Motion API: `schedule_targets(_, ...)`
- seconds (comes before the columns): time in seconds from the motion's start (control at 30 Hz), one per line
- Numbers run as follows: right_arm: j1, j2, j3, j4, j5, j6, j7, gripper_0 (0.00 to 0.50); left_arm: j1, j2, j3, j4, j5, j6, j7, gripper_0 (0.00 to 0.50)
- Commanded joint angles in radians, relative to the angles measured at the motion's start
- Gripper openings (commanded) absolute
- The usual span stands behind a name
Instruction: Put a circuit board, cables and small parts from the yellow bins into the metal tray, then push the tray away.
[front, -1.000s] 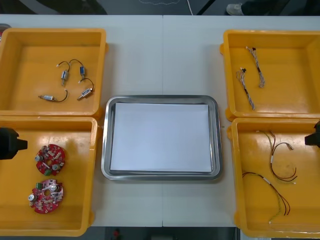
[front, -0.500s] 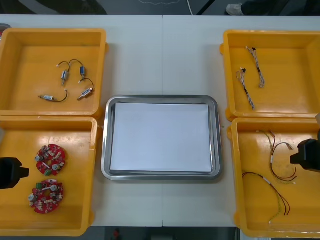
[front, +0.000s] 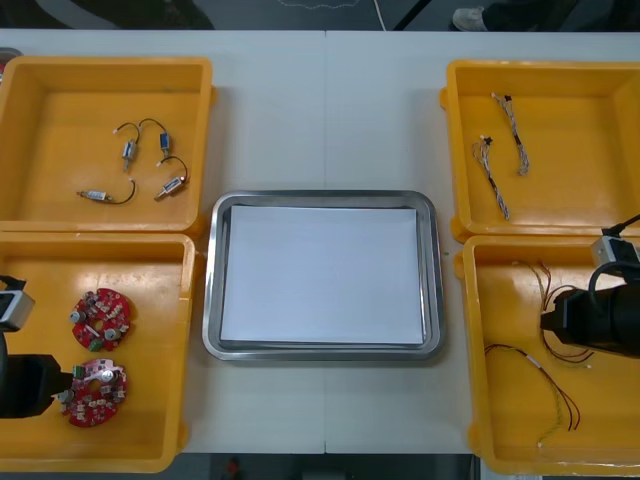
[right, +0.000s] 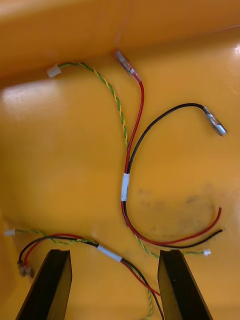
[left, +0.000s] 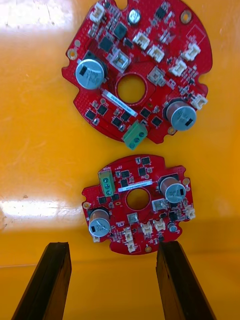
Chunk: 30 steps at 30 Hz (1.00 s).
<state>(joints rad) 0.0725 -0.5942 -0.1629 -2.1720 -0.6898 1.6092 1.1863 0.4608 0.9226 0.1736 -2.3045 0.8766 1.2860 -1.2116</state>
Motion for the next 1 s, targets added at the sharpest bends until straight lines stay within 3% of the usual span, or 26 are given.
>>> schedule_targets(0.03,0.021,0.007,0.055,0.037,0.029,-0.068,0.046,0.500,0.038,0.038,-0.031,0.008,-0.034,-0.030,-0.086,0.500)
schedule_targets(0.67,0.030,0.007,0.160,0.156,0.118,-0.244,0.059,0.500,0.026,0.038,-0.140,0.120,-0.094,-0.178,-0.111,0.500)
schedule_targets(0.97,0.038,0.007,0.178,0.159,0.151,-0.256,0.061,0.500,0.016,0.038,-0.166,0.145,-0.119,-0.206,-0.108,0.500)
schedule_targets(1.0,0.039,0.007,0.178,0.159,0.151,-0.255,0.061,0.466,0.016,0.038,-0.167,0.145,-0.119,-0.206,-0.108,0.500)
